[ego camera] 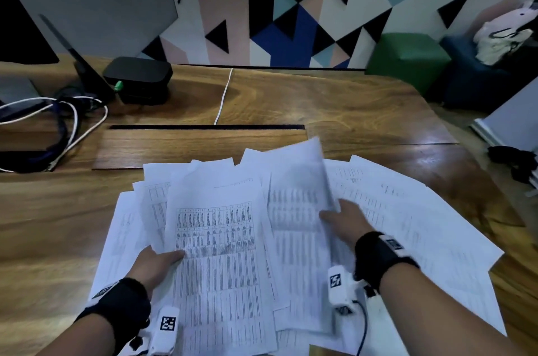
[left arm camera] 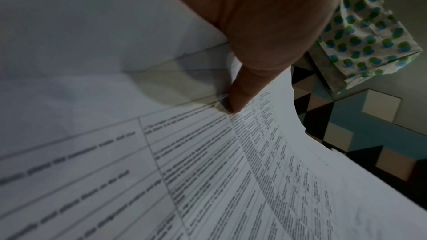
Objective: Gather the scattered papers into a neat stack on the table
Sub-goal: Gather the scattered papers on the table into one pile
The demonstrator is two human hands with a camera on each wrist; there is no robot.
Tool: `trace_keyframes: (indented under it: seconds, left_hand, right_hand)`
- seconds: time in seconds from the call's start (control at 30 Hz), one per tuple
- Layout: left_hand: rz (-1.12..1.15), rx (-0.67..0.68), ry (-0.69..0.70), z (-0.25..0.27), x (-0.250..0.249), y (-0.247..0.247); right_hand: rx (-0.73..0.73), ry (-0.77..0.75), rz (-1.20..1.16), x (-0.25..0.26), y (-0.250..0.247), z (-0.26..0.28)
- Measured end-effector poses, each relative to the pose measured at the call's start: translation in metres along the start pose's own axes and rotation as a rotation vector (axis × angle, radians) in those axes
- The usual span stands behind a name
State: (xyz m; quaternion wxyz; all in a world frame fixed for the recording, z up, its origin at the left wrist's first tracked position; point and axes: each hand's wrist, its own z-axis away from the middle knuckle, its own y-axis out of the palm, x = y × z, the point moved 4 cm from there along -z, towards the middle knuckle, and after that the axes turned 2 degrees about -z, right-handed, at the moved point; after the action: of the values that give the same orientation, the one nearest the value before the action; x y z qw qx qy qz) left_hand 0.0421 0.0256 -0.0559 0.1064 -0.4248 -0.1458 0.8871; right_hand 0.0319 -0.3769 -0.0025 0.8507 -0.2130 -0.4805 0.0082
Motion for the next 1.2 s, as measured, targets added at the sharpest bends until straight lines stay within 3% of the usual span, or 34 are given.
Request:
trace_keyframes:
  seconds: [0.17,0.27,0.33,0.43,0.53,0.67,0.73,0.83,0.9,0.97,1.07,1.13,1.2]
  left_hand:
    - [-0.09,-0.06,0.045,0.008,-0.018,0.031]
    - [-0.048,-0.109,0.06,0.011,-0.029,0.043]
    - [0.012,-0.046,0.051,0.012,-0.033,0.052]
    - [0.002,0.116,-0.013,0.012,-0.036,0.066]
    - [-0.046,0.24,-0.082,-0.011,-0.015,0.078]
    - [0.137,0.211,-0.155,0.015,-0.036,0.078]
    - [0.187,0.241,-0.162,0.034,-0.052,0.084]
    - [0.025,0.308,-0.058,0.043,-0.056,0.09]
    - [-0.051,0.281,-0.022,0.033,-0.046,0.09]
    - [-0.038,0.252,-0.02,0.028,-0.042,0.087]
    - [0.009,0.222,-0.026,0.031,-0.046,0.076]
    - [0.058,0.183,0.0,0.036,-0.048,0.064]
    - [0.071,0.129,0.011,0.033,-0.043,0.051]
  right_hand:
    - [-0.134,-0.087,-0.461,0.033,-0.091,-0.001]
    - [-0.065,-0.132,-0.687,0.061,-0.12,0.008]
    - [0.006,-0.125,-0.705,0.072,-0.116,0.011]
    - [0.07,-0.043,-0.563,0.064,-0.084,0.004]
    - [0.107,0.033,-0.247,0.038,-0.039,-0.004]
    - [0.115,0.129,0.215,-0.002,0.01,-0.005]
    - [0.126,0.157,0.266,-0.011,0.027,0.005]
    - [0.2,0.134,0.279,-0.013,0.048,0.024]
    - [0.273,0.162,0.17,-0.016,0.054,0.031]
    - [0.192,0.17,0.071,-0.024,0.04,0.026]
    - [-0.207,0.16,0.242,-0.033,-0.021,0.01]
    - [-0.389,0.287,0.408,-0.046,-0.065,0.007]
    - [-0.387,0.455,0.54,-0.064,-0.092,0.007]
